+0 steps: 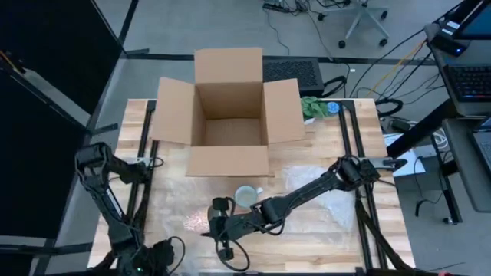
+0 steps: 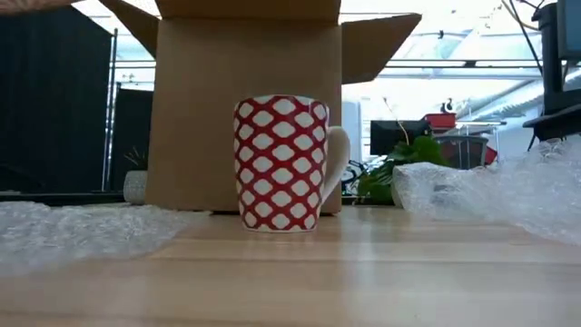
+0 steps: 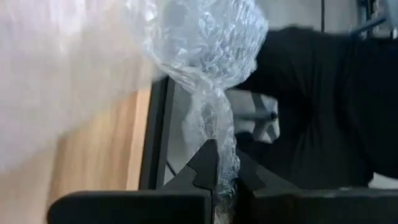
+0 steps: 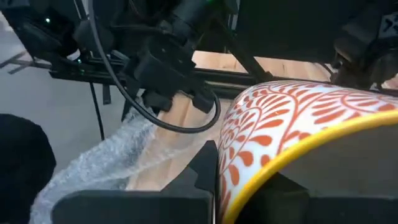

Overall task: Wrap mug
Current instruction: Wrap the yellow mug with bubble wrap

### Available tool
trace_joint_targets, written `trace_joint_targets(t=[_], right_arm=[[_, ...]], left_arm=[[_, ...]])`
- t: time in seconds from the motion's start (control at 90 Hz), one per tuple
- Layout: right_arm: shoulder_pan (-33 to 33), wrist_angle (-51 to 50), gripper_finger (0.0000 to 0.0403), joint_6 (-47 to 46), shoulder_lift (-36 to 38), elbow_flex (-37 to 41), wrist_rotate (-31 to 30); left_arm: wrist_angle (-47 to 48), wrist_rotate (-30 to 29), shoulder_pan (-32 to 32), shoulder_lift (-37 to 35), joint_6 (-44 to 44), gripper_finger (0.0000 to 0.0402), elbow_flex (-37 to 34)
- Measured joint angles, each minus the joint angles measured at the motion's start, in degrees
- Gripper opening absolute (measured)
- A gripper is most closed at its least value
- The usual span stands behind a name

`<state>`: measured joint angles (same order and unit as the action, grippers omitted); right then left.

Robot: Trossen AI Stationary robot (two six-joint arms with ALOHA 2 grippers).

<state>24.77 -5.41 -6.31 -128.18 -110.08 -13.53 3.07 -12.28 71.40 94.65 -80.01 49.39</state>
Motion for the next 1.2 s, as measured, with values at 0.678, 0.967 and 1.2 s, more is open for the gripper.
trace_joint_targets(t=[0.678,0.967,1.2], right_arm=[[-0.35,-3.04,0.0004,-0.49,0.0,0.0,0.11],[-0.59,2.1,0.0003,-4.37,-5.42,0.0,1.5],[0.86,6.45,0.0002,-5.03,-9.18,-0.02,1.51]], left_arm=[[1.39,10.78,-0.09,-2.68,-2.16,0.015,-0.04],[11.57,3.17,-0.51,-11.57,-1.81,0.0151,-0.02],[18.61,-0.24,-0.51,-15.1,-1.67,0.0151,-0.02]])
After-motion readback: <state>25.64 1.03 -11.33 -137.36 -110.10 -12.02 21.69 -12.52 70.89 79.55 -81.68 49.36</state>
